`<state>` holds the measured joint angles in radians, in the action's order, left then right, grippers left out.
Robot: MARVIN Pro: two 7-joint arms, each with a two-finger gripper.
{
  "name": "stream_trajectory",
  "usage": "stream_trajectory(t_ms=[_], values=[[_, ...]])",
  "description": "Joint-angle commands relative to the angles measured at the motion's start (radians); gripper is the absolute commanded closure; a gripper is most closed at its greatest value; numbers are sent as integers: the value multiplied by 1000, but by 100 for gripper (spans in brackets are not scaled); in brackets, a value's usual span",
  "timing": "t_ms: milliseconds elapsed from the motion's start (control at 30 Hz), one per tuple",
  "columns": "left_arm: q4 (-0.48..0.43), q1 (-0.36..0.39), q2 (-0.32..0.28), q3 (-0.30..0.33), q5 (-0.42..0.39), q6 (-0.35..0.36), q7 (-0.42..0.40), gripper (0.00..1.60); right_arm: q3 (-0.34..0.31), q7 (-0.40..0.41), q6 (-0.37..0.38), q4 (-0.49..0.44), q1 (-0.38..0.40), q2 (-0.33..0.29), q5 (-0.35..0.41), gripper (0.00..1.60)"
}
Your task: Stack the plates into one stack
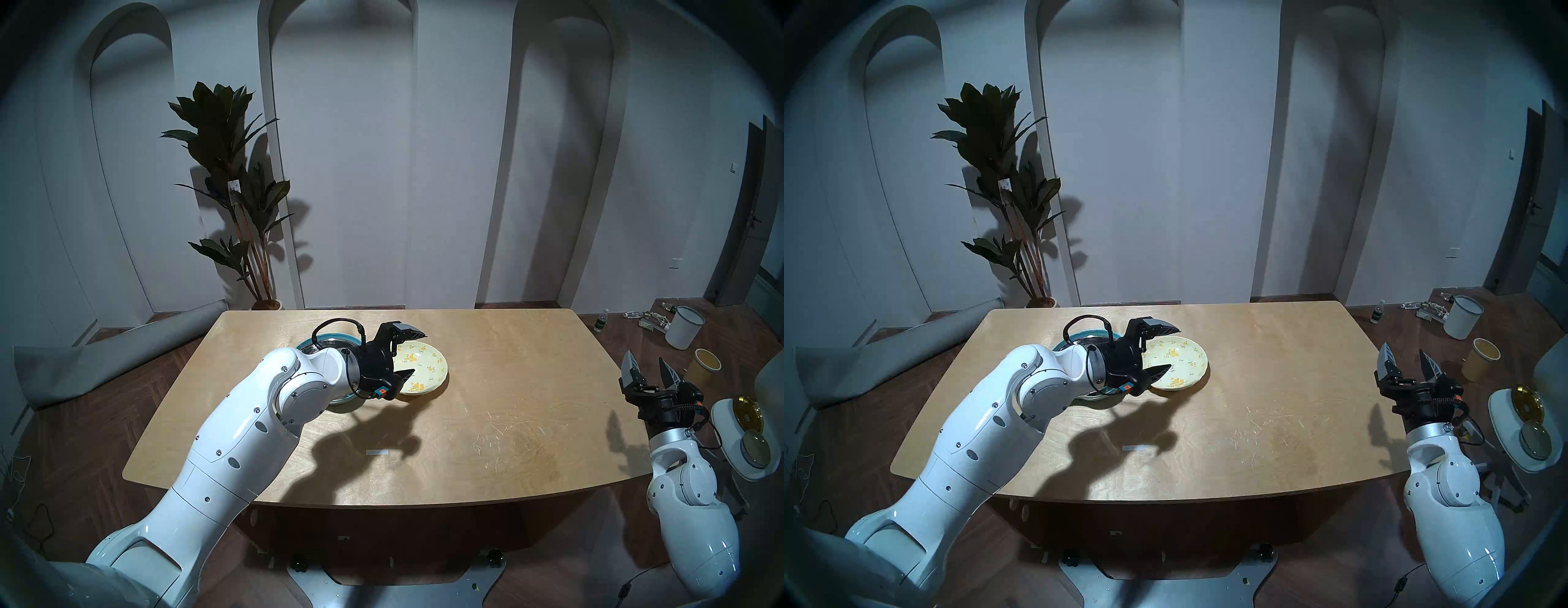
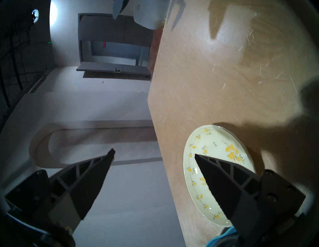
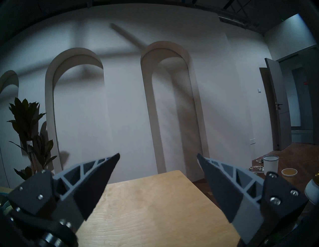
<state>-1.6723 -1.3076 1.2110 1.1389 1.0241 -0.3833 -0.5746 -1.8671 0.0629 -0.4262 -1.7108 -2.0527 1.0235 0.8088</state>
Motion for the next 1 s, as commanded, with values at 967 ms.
stream_trajectory(t_ms=[967], values=[[-107,62,123,-84,114,294,-452,0,20,179,-123,134,57,22,87,0]])
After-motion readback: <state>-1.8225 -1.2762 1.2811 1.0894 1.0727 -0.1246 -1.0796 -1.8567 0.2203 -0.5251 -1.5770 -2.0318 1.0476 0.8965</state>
